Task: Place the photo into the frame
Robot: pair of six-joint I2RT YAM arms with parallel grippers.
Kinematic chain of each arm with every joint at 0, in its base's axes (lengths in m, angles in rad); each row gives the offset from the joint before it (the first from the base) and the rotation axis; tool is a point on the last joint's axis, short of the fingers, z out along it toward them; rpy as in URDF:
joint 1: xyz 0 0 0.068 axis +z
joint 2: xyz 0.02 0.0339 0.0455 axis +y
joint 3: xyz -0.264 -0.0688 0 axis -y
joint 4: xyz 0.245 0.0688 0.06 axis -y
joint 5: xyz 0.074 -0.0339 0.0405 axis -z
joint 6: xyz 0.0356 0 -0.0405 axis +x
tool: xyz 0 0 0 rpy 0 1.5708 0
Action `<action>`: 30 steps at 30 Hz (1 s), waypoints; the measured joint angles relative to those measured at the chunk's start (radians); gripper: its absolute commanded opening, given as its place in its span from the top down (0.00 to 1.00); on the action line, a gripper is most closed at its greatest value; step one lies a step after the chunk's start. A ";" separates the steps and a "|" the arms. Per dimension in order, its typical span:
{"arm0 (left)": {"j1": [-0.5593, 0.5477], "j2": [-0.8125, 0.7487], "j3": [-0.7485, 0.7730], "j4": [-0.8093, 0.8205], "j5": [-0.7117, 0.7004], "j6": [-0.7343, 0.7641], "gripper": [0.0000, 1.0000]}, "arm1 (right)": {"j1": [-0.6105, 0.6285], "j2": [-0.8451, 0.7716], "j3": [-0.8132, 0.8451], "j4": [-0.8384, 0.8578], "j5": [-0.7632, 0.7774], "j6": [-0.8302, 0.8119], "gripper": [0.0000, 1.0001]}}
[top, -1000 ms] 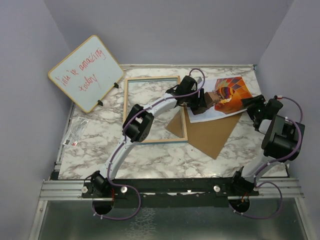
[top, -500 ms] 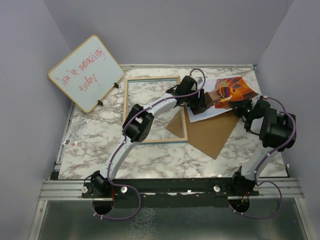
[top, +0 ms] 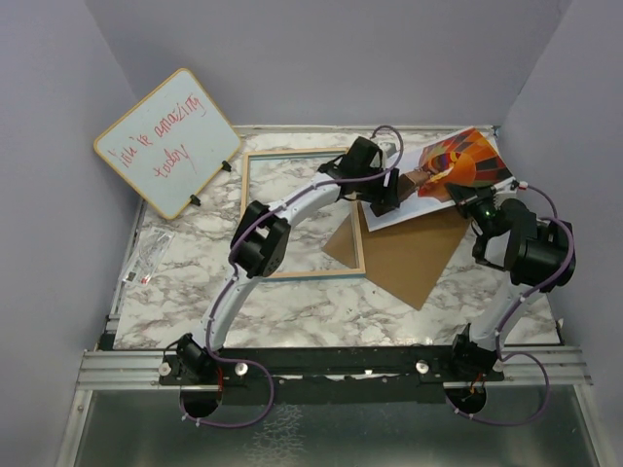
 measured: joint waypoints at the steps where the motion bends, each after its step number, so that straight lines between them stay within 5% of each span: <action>1: 0.003 -0.027 -0.006 -0.010 -0.005 0.024 0.28 | 0.000 0.000 0.000 0.027 -0.008 0.014 0.99; 11: 0.063 -0.382 -0.074 -0.022 -0.055 0.173 0.19 | 0.000 -0.211 0.003 -0.002 -0.092 0.074 1.00; 20: 0.075 -0.549 -0.114 -0.043 -0.095 0.266 0.18 | 0.087 -0.549 0.162 -0.499 -0.045 -0.027 1.00; 30: 0.060 -0.684 -0.212 -0.103 -0.097 0.317 0.16 | 0.214 -0.620 0.383 -1.091 0.150 -0.051 1.00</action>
